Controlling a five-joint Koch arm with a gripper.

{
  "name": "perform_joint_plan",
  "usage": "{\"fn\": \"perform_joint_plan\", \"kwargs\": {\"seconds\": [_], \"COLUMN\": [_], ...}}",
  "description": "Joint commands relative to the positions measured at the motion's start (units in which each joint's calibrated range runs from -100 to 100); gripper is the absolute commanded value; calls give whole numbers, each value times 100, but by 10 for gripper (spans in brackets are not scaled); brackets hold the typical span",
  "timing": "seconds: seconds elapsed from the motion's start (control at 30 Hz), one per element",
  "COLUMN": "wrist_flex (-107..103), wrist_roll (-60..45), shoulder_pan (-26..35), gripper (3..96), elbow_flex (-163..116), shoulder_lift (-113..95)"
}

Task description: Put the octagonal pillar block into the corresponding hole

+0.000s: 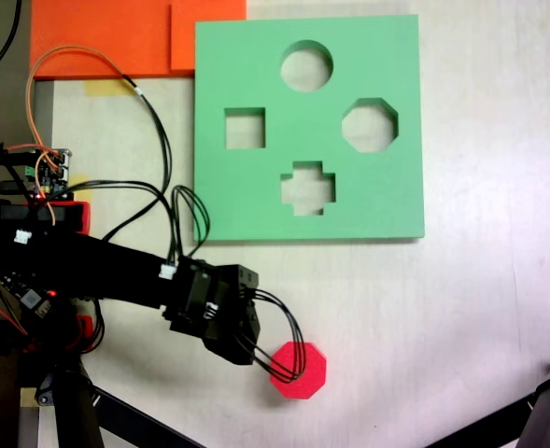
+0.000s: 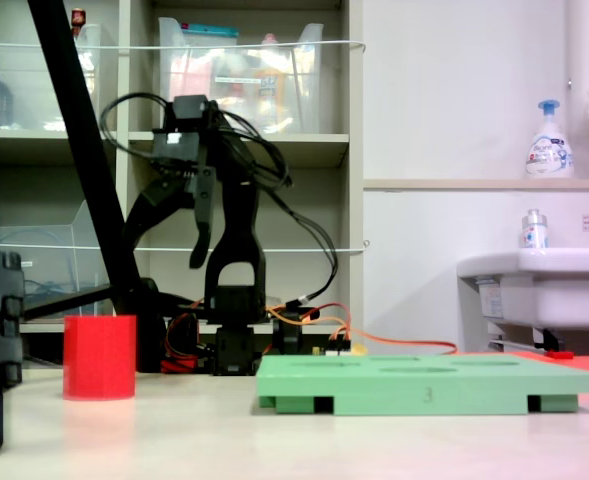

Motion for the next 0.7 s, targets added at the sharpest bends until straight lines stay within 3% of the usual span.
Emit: {"fn": "perform_joint_plan", "kwargs": {"seconds": [0.03, 0.33, 0.7], "wrist_flex": [-236, 140, 977], "wrist_roll": [-63, -68, -44], "shoulder_pan": [-122, -156, -156], "gripper": [564, 955, 955], "elbow_flex": [600, 1049, 1218], "shoulder_lift": [597, 2482, 3711]}}
